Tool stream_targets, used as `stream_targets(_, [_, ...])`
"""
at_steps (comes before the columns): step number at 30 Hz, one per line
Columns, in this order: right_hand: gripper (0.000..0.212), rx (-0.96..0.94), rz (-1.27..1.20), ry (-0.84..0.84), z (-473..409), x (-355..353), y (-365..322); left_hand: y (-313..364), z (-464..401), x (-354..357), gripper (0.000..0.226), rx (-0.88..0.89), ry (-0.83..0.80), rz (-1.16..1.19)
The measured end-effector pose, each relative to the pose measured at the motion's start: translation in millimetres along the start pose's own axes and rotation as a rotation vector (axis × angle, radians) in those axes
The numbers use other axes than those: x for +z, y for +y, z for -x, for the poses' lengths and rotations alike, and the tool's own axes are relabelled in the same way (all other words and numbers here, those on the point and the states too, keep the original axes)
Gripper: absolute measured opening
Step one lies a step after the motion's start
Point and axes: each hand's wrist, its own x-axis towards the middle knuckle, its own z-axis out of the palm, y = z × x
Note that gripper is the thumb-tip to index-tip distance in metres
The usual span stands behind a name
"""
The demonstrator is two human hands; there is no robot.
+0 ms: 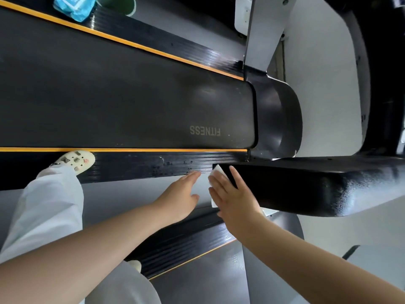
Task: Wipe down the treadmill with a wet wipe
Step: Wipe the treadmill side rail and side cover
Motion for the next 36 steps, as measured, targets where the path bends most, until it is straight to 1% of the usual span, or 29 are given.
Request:
stream_targets(3, [0.067,-0.042,-0.016,-0.004,25,7,9,4,3,18,0.060,-0.010,0.012,0.164])
stream_targets(6, [0.067,-0.039,-0.041,0.007,48,11,17,9,7,38,0.061,0.022,0.039,0.262])
stream_targets(7, [0.068,-0.030,-0.050,0.040,54,15,19,12,8,44,0.061,0.047,0.045,0.281])
stream_targets(9, [0.073,-0.022,-0.117,0.230,65,23,23,20,9,54,0.061,0.114,0.050,0.289])
stream_targets(10, [0.073,0.019,-0.178,0.256,70,20,26,25,9,58,0.060,0.141,0.049,0.279])
stream_targets(12, [0.069,0.060,-0.265,0.345,79,27,31,34,10,67,0.057,0.174,0.079,0.237])
stream_targets(15, [0.069,0.113,-0.241,0.363,96,36,33,43,11,87,0.052,0.211,0.164,0.142])
stream_targets(18, [0.070,0.196,-0.244,0.395,109,41,28,54,8,108,0.059,0.270,0.314,0.008])
stream_targets(19, [0.066,0.225,-0.249,0.407,114,44,26,58,7,112,0.061,0.280,0.331,0.016])
stream_targets(22, [0.046,0.343,-0.289,0.497,128,48,21,59,3,123,0.068,0.305,0.321,0.068])
stream_targets(24, [0.046,0.462,-0.365,0.544,140,48,20,52,-2,131,0.066,0.361,0.379,-0.069])
stream_targets(26, [0.048,0.605,-0.464,0.587,150,48,20,49,-9,138,0.066,0.399,0.476,-0.218])
stream_targets(27, [0.050,0.670,-0.509,0.597,153,49,21,53,-12,141,0.065,0.433,0.508,-0.246])
stream_targets(30, [0.055,0.804,-0.622,0.618,160,53,24,72,-20,140,0.066,0.624,0.573,-0.344])
stream_targets(33, [0.056,0.862,-0.684,0.600,163,59,28,94,-26,132,0.073,0.720,0.648,-0.501])
stream_targets(36, [0.056,0.907,-0.731,0.551,165,66,34,108,-27,128,0.068,0.826,0.652,-0.551])
